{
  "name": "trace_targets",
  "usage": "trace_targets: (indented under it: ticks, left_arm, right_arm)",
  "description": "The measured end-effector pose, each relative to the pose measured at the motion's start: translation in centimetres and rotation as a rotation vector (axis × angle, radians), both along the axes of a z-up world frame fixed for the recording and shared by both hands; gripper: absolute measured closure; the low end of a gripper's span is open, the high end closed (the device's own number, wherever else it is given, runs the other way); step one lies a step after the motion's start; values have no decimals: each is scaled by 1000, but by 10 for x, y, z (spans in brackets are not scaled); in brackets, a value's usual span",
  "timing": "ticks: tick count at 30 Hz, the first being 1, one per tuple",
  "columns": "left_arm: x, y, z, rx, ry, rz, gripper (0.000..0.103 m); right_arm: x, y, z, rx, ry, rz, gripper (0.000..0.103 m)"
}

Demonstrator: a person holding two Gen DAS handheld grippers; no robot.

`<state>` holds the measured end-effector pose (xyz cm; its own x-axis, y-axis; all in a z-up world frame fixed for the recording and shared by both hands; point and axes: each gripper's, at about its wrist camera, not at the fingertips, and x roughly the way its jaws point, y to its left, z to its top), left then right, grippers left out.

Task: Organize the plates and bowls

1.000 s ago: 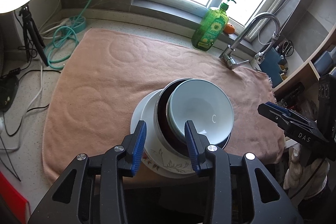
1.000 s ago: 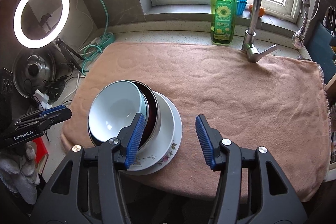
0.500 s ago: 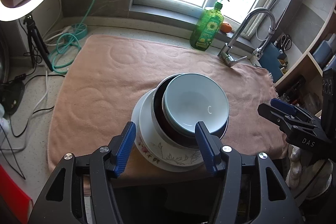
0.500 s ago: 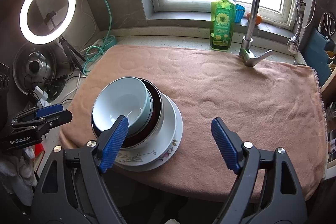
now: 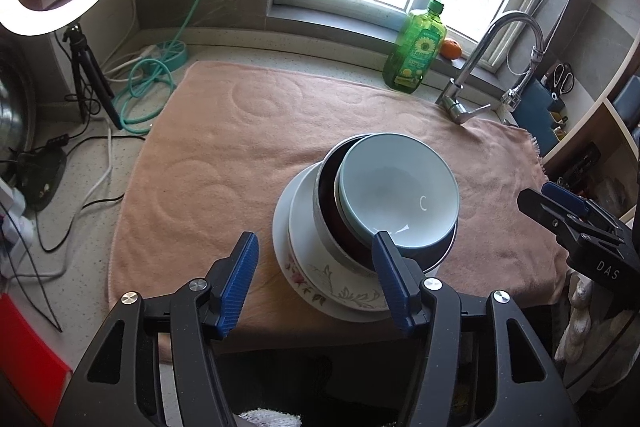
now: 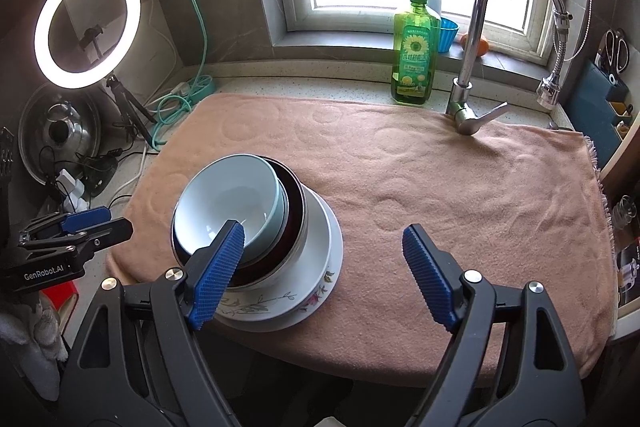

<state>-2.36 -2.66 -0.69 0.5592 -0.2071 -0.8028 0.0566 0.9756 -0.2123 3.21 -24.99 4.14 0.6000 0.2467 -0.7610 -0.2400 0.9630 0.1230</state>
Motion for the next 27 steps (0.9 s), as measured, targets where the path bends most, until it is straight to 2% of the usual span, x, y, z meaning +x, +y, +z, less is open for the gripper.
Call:
trace_targets:
  ticks: [27]
  left_arm:
    - [4,-3,5,-7,-8,-19,45]
  right_arm:
    - [2,3,0,1,3,-4,19]
